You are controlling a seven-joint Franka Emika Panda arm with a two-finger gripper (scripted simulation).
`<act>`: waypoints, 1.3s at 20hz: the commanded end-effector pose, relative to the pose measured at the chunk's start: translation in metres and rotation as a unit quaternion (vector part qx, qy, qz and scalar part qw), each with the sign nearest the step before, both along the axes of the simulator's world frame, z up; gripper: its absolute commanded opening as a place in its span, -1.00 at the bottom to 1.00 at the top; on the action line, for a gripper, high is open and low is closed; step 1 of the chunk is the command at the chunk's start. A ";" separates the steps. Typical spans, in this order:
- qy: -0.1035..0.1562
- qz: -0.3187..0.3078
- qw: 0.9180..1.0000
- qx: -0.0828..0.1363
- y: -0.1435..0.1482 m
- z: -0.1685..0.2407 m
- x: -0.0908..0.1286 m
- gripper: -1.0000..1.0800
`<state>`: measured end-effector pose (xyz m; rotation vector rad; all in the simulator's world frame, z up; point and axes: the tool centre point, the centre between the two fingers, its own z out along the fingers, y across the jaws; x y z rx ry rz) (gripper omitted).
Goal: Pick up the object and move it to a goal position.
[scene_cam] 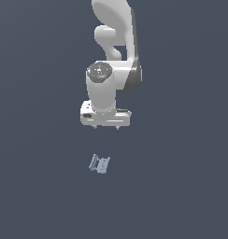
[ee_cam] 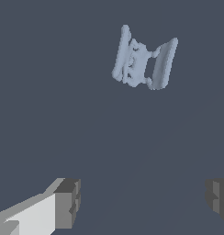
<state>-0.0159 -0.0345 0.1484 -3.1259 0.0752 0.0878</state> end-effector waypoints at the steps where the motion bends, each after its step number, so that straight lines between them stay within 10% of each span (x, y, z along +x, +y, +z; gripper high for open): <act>1: 0.000 0.000 1.000 0.000 0.000 0.000 0.000 0.92; 10: 0.000 0.000 1.000 0.000 0.000 0.000 0.000 0.92; 11: 0.000 0.000 1.000 0.000 0.000 0.000 0.000 0.23; 26: -0.013 0.003 1.000 0.009 0.011 0.006 0.013 0.23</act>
